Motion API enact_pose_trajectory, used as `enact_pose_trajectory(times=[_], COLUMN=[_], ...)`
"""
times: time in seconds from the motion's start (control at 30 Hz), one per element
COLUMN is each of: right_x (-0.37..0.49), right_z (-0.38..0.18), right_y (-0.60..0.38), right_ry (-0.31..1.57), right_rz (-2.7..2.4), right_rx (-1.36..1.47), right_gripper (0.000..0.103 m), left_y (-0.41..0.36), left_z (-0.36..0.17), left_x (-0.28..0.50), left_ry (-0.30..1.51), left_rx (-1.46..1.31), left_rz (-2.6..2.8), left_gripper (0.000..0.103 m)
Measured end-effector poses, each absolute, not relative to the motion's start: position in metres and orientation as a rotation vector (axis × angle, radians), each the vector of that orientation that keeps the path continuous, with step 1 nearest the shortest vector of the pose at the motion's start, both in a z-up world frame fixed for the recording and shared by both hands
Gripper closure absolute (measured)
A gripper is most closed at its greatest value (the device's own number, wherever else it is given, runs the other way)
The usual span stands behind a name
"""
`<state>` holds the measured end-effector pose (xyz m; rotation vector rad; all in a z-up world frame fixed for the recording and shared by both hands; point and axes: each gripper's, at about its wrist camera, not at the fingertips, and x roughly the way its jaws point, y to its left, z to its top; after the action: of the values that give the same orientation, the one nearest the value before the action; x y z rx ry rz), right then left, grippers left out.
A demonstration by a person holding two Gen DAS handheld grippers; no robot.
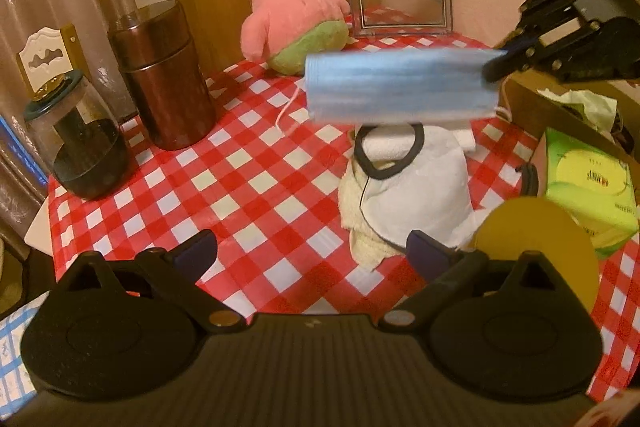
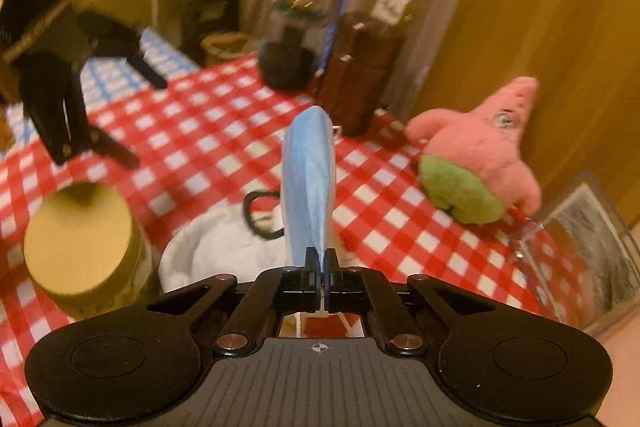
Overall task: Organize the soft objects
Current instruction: 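Lift the blue mask with the right tool while the left tool grasps the grey item's black loop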
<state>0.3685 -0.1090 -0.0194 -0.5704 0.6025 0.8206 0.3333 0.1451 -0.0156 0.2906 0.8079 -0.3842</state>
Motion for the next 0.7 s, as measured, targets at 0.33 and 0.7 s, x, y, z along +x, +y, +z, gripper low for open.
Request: enact_pose_trajectory(times=[0.33,0.7], right_x=[0.360,0.357], right_z=[-0.011,-0.028], right_y=[-0.138,-0.158], right_ry=[0.608,0.654], right_rz=[0.722,0.674], right_rx=[-0.537,-0.508], right_gripper=[0.102,0.102], left_y=[0.129,0.123], left_z=[-0.031,-0.073], left_x=[0.375,0.422], left_ry=[0.901,1.071], left_rx=[0.129,-0.058], left_rz=[-0.473,-0.634], left_gripper=[0.009,0.021])
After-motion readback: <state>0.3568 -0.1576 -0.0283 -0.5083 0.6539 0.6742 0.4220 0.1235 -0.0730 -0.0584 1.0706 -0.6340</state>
